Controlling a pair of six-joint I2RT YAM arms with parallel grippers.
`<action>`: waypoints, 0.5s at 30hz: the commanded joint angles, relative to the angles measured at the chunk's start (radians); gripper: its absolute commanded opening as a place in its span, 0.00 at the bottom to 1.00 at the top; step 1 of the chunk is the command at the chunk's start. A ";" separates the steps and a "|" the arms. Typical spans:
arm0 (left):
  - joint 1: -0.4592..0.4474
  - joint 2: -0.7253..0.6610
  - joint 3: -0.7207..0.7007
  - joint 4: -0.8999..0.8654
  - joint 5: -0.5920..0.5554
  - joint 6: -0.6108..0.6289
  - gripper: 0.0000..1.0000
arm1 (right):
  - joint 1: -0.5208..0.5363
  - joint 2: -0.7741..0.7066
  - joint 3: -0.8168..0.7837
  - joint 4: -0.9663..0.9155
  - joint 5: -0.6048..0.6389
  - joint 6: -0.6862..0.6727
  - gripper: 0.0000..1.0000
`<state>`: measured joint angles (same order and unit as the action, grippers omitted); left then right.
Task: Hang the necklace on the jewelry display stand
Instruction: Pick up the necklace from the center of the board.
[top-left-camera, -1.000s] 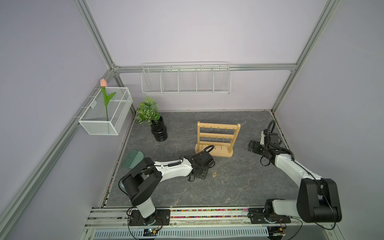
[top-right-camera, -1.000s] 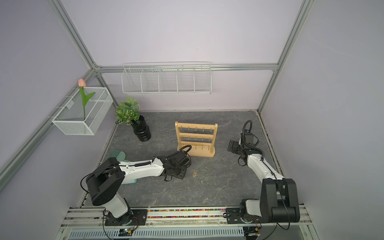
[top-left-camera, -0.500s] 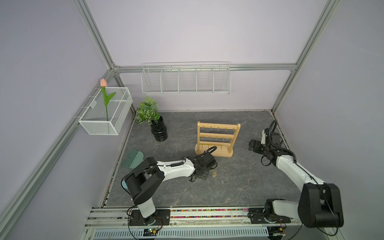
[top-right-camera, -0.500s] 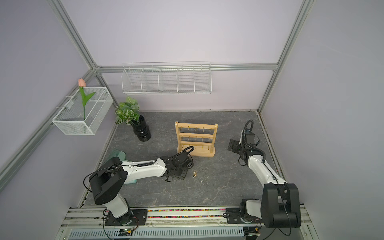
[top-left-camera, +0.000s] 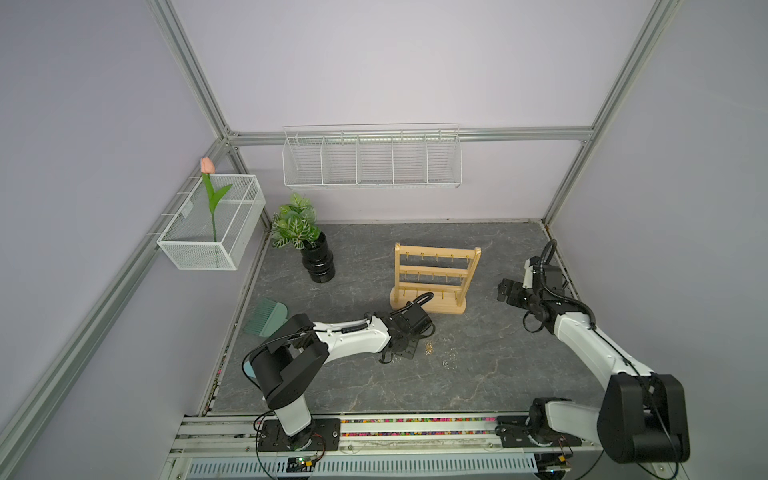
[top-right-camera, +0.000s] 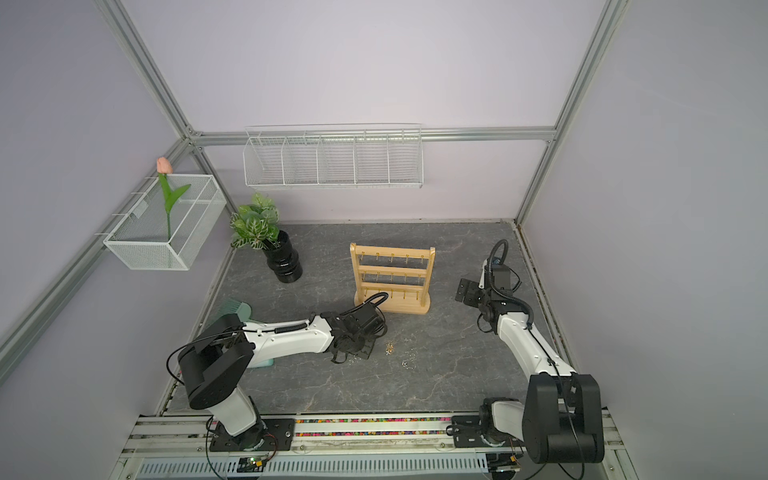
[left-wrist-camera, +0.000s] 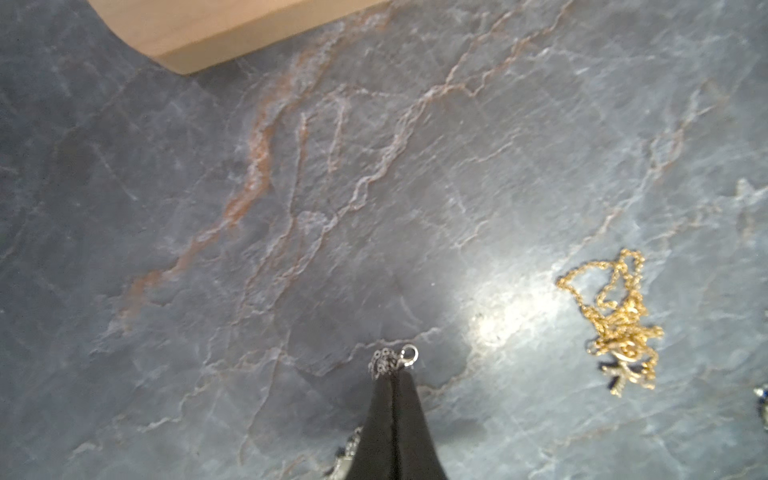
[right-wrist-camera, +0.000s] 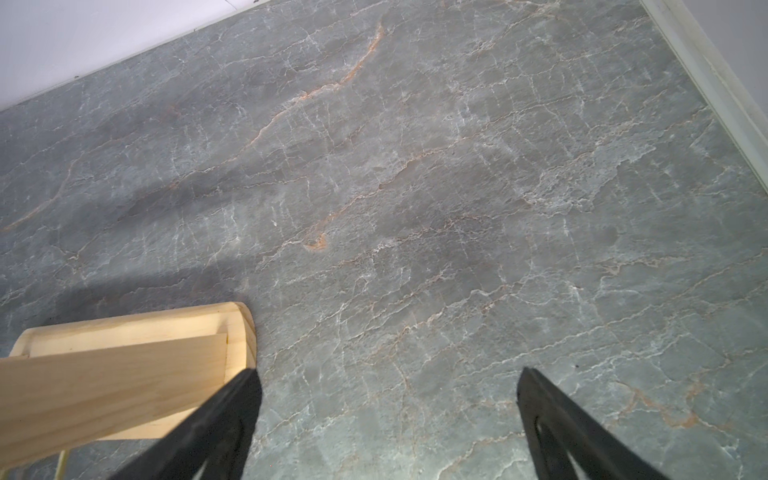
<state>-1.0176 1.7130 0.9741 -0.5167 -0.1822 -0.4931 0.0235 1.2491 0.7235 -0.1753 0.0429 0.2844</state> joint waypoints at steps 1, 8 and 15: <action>-0.006 -0.026 0.011 -0.043 0.003 -0.031 0.00 | 0.007 -0.025 -0.015 -0.023 -0.019 -0.005 0.98; -0.006 -0.076 0.009 -0.051 -0.007 -0.044 0.00 | 0.018 -0.031 -0.015 -0.025 -0.028 -0.004 0.98; -0.006 -0.135 -0.008 -0.048 -0.013 -0.061 0.00 | 0.024 -0.056 -0.006 -0.054 -0.023 -0.014 0.98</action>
<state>-1.0176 1.6169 0.9741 -0.5594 -0.1825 -0.5236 0.0410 1.2221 0.7235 -0.2070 0.0288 0.2836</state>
